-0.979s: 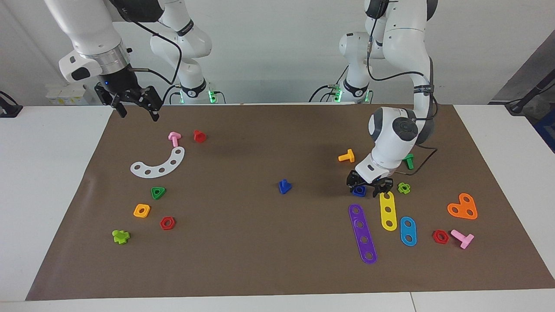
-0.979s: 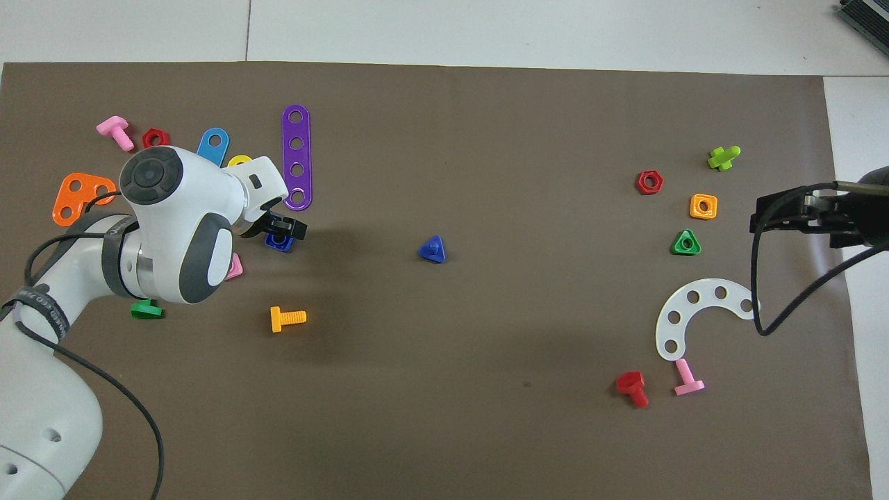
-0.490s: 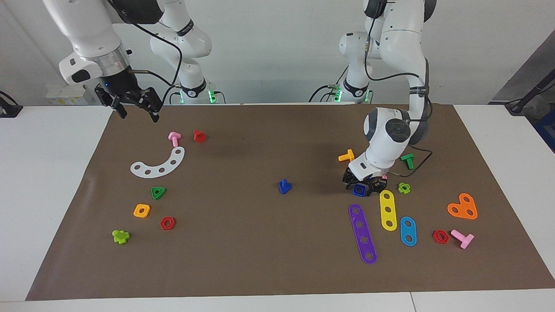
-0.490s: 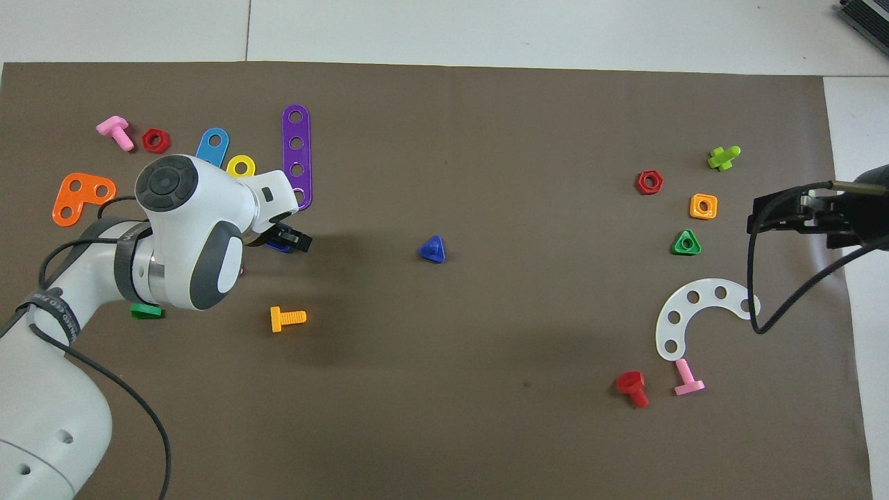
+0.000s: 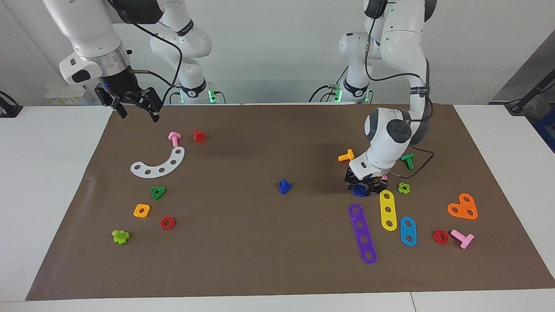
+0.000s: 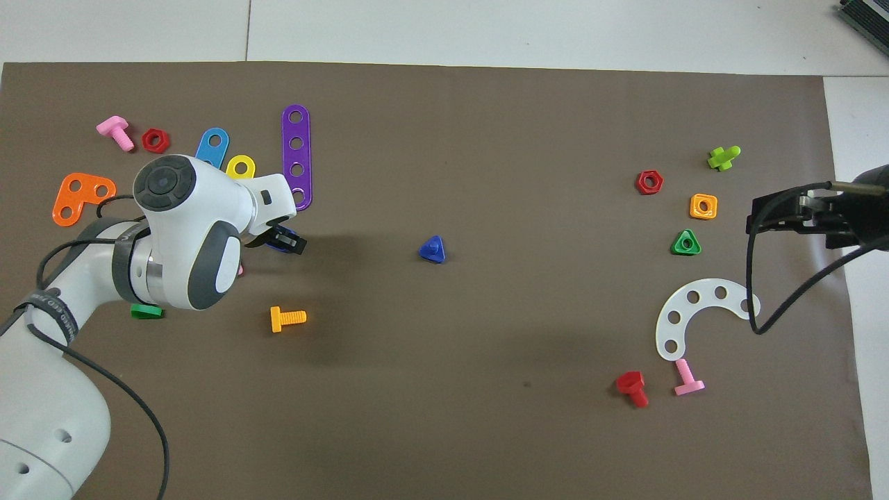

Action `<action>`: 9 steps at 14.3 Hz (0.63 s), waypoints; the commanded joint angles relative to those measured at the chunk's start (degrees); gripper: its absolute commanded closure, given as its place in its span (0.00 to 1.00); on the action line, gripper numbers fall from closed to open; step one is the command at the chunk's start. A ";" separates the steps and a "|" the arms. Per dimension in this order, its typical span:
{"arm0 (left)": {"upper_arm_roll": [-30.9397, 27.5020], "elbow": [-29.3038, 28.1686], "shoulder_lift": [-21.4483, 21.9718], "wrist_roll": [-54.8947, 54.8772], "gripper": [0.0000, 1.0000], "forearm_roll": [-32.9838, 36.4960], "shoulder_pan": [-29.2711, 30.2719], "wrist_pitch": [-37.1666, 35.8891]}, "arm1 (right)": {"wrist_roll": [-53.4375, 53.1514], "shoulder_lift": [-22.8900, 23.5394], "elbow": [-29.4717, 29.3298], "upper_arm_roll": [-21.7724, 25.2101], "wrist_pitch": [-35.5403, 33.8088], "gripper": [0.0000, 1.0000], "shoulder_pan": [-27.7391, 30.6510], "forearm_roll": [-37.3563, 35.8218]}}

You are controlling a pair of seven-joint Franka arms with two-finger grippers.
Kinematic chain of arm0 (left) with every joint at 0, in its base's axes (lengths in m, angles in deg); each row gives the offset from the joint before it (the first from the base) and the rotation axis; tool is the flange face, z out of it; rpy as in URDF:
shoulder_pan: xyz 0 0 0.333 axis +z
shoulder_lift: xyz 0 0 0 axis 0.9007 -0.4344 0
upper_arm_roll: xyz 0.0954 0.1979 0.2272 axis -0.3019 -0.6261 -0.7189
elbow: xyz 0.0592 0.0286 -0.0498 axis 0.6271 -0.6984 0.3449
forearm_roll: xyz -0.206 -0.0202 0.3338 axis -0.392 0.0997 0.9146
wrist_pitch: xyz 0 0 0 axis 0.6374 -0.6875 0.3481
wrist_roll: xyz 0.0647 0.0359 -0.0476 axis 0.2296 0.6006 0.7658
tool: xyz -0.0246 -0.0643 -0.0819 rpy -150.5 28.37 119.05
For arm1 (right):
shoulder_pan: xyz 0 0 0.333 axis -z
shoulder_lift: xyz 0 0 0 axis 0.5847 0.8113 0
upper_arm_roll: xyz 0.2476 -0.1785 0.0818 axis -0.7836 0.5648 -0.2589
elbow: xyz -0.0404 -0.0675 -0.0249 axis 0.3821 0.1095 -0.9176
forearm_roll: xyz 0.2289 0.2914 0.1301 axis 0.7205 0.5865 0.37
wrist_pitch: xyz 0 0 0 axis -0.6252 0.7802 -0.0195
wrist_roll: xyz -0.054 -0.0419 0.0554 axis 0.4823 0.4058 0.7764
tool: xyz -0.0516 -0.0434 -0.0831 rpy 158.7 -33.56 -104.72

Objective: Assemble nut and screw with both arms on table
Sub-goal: 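Grasp the blue square nut with the left gripper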

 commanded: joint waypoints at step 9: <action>-0.73 -1.01 1.78 -2.40 0.57 -0.02 0.05 -2.56 | -0.24 -0.03 -0.36 -0.63 -0.99 0.00 0.19 1.06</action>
